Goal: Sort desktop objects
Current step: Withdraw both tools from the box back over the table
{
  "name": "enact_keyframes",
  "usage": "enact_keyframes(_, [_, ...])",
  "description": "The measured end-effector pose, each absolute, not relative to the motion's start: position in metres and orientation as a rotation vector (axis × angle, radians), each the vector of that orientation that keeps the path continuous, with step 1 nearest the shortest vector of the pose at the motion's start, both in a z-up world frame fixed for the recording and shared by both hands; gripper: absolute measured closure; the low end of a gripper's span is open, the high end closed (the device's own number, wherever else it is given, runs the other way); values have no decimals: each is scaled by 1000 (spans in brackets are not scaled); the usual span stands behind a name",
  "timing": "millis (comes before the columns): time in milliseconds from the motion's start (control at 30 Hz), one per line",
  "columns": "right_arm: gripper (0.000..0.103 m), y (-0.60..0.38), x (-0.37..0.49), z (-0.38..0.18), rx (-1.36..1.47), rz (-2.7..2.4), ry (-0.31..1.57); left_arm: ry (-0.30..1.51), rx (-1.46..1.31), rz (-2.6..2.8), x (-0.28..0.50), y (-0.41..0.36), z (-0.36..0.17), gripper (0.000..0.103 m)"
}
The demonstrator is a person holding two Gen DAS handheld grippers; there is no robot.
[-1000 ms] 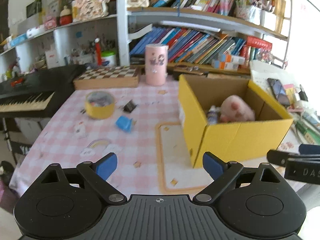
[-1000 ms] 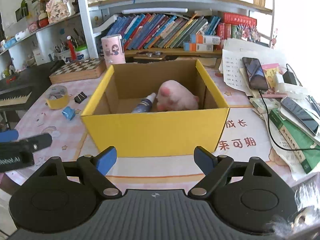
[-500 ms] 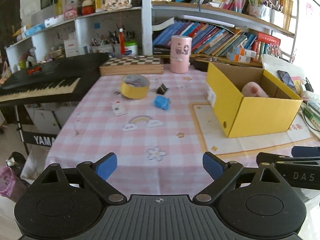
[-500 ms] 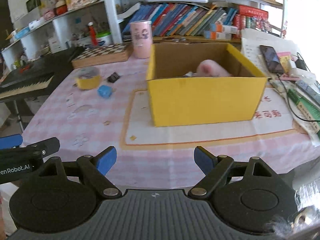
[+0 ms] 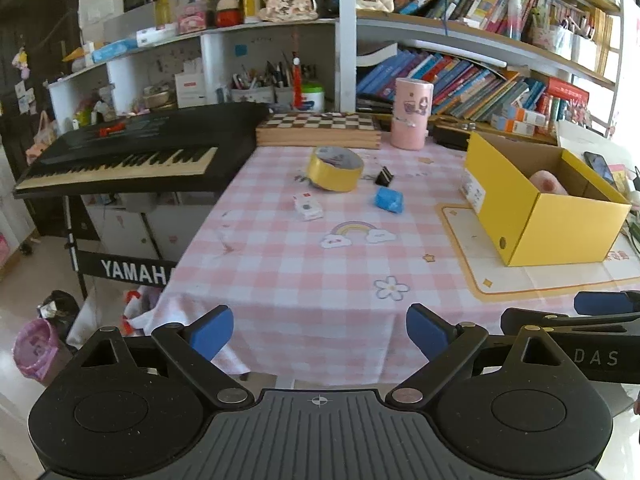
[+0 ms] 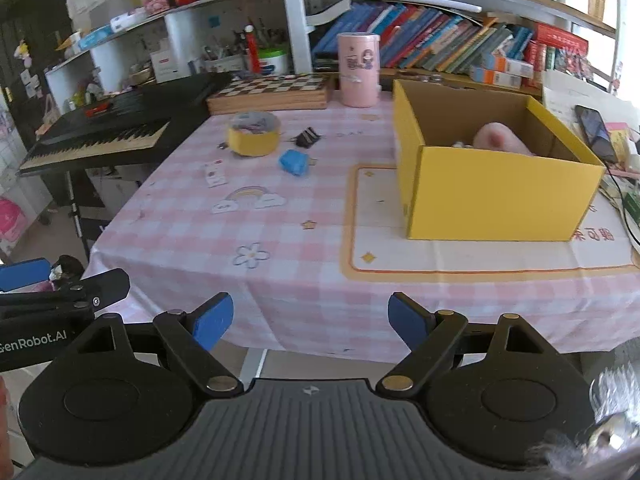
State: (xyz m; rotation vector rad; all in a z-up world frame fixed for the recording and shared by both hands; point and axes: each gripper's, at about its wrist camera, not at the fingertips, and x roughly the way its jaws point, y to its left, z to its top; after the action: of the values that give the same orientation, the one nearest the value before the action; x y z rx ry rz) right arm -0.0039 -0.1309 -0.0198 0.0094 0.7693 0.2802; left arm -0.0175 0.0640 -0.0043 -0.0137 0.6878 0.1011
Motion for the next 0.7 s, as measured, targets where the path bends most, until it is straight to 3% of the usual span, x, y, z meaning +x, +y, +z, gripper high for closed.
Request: enact_keyframes(700, [19,-99,-2,-20,-77,310,748,725,-78,121,-6,90,-16,8])
